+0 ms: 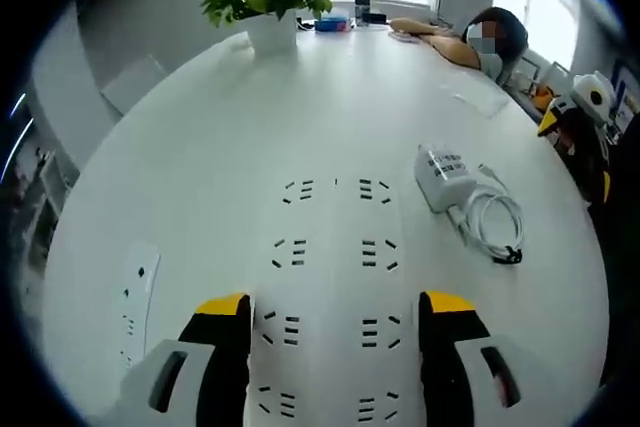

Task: Straighten the power strip on the desk, plug the charger into it

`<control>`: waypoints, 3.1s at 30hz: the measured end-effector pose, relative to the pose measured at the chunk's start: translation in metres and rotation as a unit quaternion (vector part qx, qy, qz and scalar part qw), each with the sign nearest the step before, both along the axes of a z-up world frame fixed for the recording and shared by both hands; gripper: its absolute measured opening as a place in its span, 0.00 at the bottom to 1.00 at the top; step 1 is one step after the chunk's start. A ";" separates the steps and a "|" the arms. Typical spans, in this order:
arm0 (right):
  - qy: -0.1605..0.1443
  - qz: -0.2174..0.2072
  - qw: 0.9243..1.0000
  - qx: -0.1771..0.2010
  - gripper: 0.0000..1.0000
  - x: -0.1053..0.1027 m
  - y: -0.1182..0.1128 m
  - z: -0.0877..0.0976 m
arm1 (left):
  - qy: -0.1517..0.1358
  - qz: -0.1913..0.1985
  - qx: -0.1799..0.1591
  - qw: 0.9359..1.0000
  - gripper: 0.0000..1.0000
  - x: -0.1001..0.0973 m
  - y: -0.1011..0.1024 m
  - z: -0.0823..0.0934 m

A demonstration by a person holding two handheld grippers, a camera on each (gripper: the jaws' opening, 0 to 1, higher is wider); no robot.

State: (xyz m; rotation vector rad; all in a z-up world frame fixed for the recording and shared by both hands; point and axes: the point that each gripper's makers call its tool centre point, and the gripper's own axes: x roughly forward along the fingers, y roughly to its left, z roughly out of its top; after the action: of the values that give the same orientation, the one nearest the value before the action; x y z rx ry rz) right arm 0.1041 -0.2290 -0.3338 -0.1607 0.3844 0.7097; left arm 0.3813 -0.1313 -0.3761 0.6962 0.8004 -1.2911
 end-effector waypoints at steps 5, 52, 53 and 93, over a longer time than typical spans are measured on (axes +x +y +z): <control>0.004 -0.003 1.000 -0.001 0.88 -0.003 0.002 -0.001 | 0.003 0.002 -0.020 1.000 0.71 -0.009 0.004 0.010; -0.002 0.020 1.000 -0.016 0.88 -0.002 0.026 0.006 | -0.026 0.048 -0.115 0.992 0.99 -0.032 0.066 0.040; -0.002 0.021 1.000 -0.016 0.88 -0.002 0.027 0.006 | -0.026 0.052 -0.117 0.991 0.99 -0.031 0.067 0.041; -0.006 0.048 0.999 -0.024 0.88 -0.002 0.049 0.011 | -0.054 0.102 -0.139 0.984 0.99 -0.054 0.109 0.043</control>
State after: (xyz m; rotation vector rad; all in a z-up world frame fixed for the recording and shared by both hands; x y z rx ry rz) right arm 0.1026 -0.1805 -0.3230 -0.2298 0.3849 0.7937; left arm 0.3274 -0.0227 -0.3334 0.4445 0.5734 -1.1406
